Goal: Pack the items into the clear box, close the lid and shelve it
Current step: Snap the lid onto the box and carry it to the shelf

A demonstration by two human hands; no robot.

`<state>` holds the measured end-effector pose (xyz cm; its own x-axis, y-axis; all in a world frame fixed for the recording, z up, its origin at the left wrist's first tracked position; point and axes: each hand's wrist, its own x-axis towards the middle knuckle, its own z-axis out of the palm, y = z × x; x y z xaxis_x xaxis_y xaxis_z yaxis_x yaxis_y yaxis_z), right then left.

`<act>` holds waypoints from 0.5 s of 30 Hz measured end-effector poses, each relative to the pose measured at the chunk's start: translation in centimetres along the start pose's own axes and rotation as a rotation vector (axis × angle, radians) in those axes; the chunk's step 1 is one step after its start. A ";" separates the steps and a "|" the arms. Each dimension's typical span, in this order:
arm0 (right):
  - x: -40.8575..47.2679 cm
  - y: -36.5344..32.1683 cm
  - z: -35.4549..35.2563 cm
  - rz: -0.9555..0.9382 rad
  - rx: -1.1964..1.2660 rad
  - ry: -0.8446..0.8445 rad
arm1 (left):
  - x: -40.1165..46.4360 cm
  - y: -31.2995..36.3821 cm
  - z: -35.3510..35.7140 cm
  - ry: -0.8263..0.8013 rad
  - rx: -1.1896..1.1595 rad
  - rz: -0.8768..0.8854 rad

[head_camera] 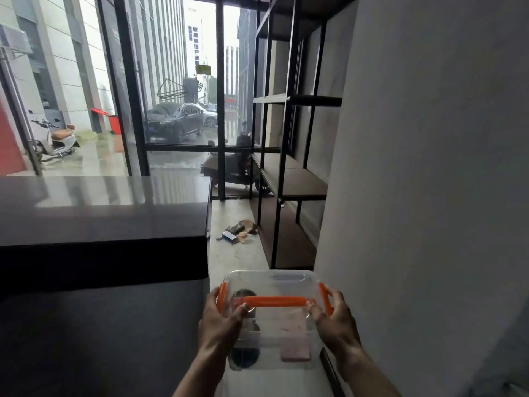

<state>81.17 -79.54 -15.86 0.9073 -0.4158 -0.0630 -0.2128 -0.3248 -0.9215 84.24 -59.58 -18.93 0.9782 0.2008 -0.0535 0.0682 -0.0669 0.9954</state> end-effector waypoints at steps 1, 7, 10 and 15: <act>1.9 -0.9 0.6 0.007 0.008 0.002 | 2.0 0.7 0.4 -0.001 -0.001 0.000; 13.7 -4.9 3.3 -0.003 0.021 0.000 | 13.8 3.7 3.8 -0.009 0.015 -0.001; 21.0 -5.3 4.9 -0.002 0.018 0.006 | 20.5 3.8 6.9 -0.017 0.002 0.000; 35.4 -5.4 7.9 -0.042 0.057 -0.026 | 32.9 3.2 12.9 0.024 0.011 -0.014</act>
<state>117.34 -85.80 -16.09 0.9243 -0.3803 -0.0334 -0.1544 -0.2924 -0.9437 119.23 -65.83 -18.55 0.9721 0.2255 -0.0649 0.0837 -0.0750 0.9937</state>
